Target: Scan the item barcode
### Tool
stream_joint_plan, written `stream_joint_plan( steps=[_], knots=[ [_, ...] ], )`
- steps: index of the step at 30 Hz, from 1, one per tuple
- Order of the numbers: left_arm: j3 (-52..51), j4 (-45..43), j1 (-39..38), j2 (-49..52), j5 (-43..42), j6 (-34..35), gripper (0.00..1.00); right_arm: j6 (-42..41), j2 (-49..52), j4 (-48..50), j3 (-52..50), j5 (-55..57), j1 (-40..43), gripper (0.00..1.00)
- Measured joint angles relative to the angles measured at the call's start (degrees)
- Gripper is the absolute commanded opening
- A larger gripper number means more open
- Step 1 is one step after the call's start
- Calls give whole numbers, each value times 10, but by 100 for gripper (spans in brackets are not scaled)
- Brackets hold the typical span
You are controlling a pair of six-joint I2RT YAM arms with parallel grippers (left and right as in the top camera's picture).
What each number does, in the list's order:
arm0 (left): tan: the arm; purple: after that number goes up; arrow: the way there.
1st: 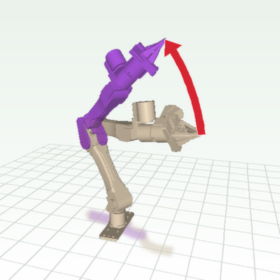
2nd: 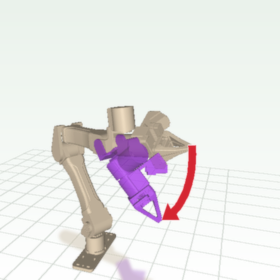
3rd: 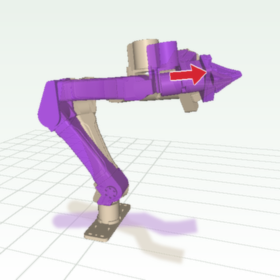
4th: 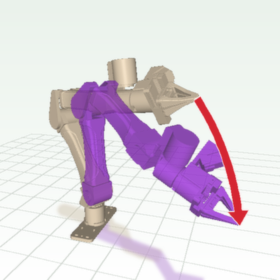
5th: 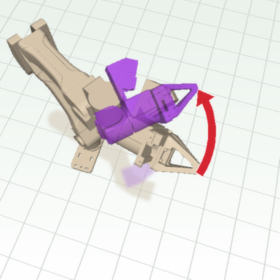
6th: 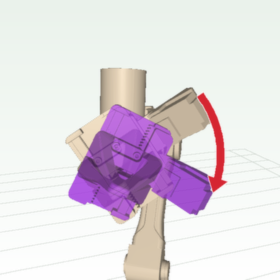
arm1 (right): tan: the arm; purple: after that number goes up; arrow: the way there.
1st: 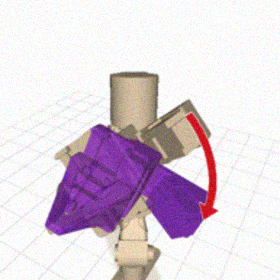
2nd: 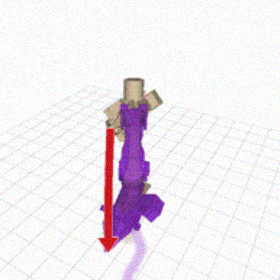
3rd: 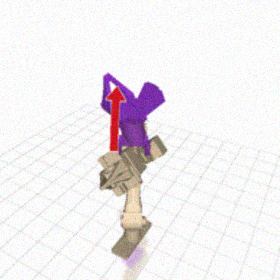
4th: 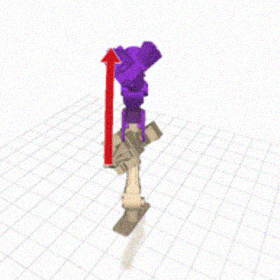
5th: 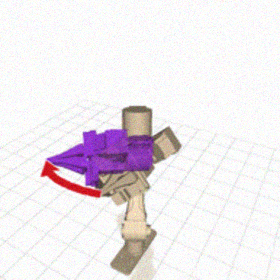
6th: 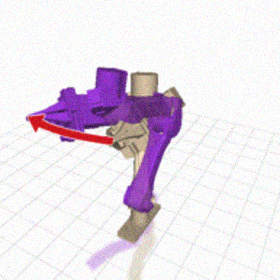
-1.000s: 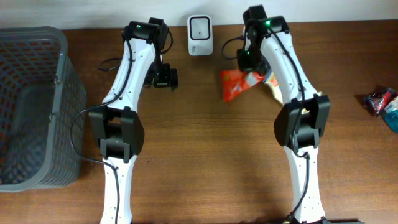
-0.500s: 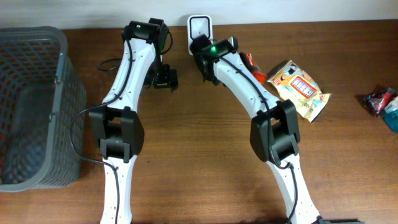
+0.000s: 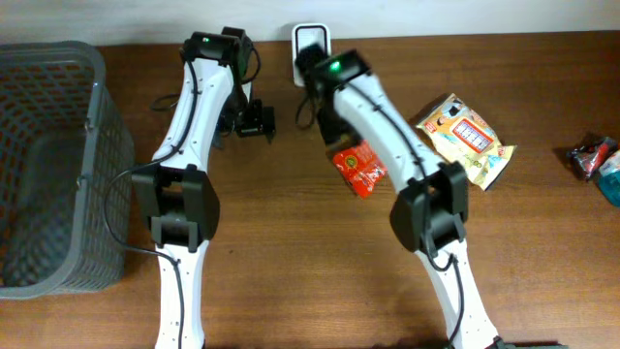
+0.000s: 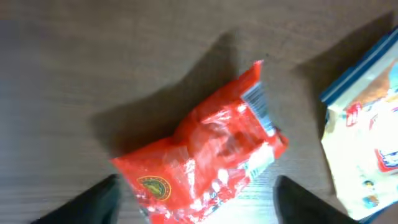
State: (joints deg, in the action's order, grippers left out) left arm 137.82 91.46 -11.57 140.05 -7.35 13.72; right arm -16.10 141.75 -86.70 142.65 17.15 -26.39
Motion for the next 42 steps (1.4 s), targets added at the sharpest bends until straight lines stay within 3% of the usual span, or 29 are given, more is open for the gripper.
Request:
stream_joint_plan(
  steps=[3,6,11,16,25,26,27,28,32,35,38,42],
  knots=[
    [0,-25,-3,0,-99,-46,99,15,-2,-38,86,-90,67,99],
    [1,-71,-29,6,-185,-73,99,28,-3,-70,140,-180,188,98],
    [4,-133,-82,60,-230,-81,99,31,-3,-103,140,-213,287,98],
    [4,-229,-124,101,-242,-99,99,31,-3,-103,140,-220,320,98],
    [5,-258,-160,116,-285,-168,100,31,-3,-103,140,-225,323,98],
    [6,-258,-168,117,-288,-170,90,31,-3,-103,140,-225,323,98],
    [8,-258,-175,119,-290,-172,65,31,-3,-103,140,-225,323,98],
    [11,-259,-181,123,-293,-175,45,31,-3,-103,140,-225,323,98],
    [14,-245,-188,142,-298,-177,26,31,-3,-103,140,-226,323,98],
    [25,-210,-188,142,-254,-174,15,31,-3,-103,140,-226,323,98],
    [69,-155,-188,144,-156,-169,11,30,-3,-103,140,-226,323,98],
    [188,-84,-181,163,64,-140,4,31,-3,-103,140,-227,323,98]
  ],
)
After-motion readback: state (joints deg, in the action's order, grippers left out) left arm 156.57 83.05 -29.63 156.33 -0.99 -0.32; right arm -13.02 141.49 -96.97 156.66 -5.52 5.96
